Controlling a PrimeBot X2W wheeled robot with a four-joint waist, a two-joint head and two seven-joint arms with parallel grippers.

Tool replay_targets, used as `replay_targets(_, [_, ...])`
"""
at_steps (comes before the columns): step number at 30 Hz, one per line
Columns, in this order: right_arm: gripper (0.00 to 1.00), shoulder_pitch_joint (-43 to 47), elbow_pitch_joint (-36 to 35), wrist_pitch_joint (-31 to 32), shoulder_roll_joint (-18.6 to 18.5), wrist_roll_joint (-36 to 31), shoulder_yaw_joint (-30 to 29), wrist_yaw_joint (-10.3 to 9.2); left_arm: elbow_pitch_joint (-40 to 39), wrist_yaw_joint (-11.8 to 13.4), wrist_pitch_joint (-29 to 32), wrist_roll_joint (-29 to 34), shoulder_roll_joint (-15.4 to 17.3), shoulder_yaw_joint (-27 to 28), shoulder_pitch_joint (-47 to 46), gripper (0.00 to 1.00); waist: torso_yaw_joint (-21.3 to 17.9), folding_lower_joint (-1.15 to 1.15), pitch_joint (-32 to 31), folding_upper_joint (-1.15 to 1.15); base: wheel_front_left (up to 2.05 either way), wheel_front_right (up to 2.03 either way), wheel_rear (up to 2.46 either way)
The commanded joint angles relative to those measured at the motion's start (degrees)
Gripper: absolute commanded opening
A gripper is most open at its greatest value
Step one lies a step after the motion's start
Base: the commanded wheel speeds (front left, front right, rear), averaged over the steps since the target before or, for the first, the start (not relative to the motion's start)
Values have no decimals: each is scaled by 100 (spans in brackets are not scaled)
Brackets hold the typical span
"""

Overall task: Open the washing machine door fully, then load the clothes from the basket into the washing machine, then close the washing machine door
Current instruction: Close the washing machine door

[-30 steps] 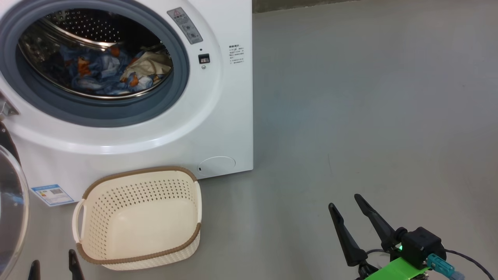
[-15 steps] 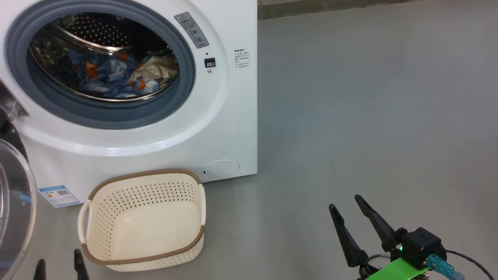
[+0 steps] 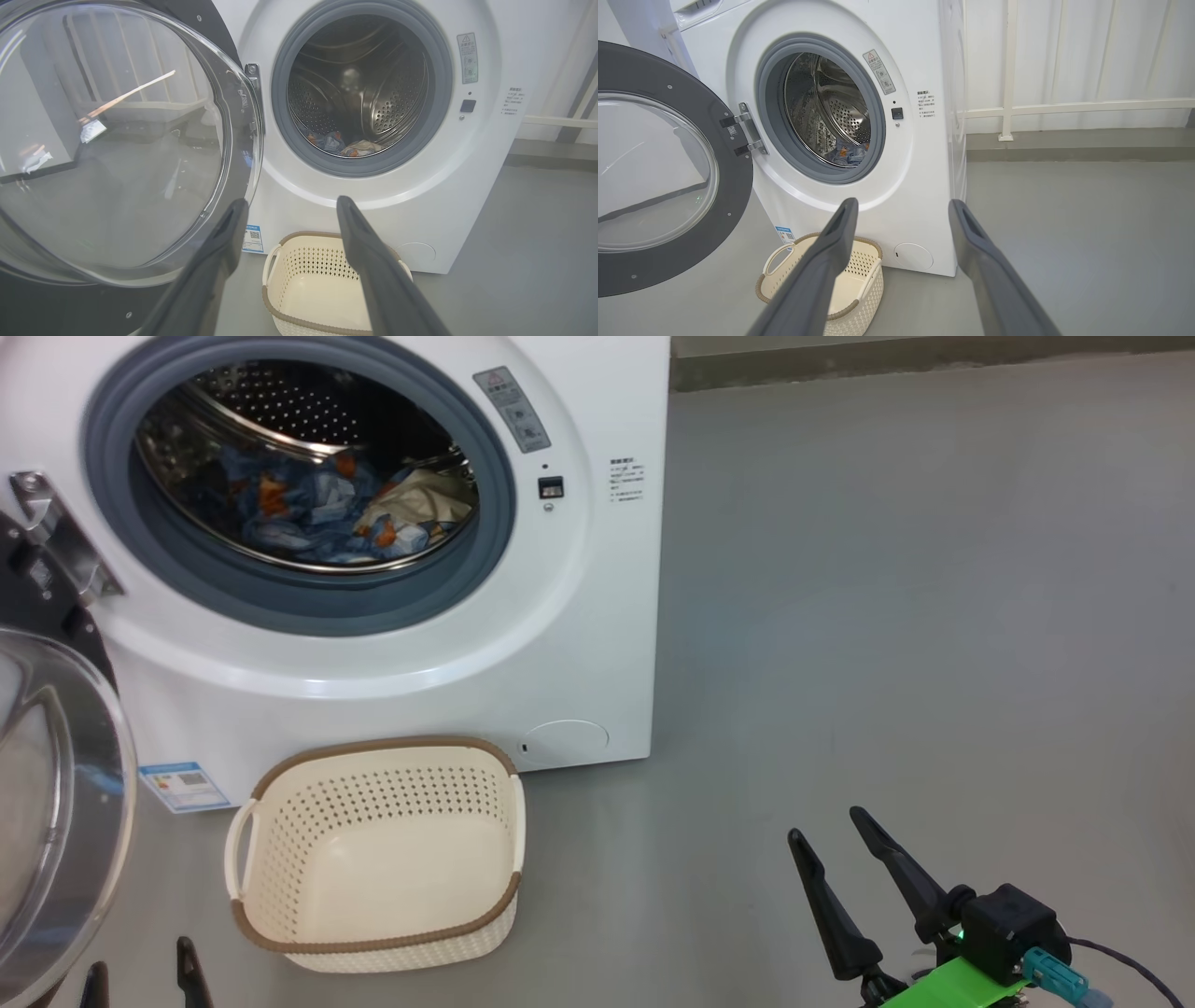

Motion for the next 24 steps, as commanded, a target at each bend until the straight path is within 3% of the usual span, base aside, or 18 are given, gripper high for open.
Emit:
replay_targets(1, [100,19,-126,-27,-33,-56,170,8,-172,66,-30,22,18,190,-74,100,74,0,-7,0,0,0,0])
replay_targets(24, [100,99,-68,-27,-54,-51,267,8,-160,173,-30,-147,18,100,21,100,1228,0,-111,0,0,0,0])
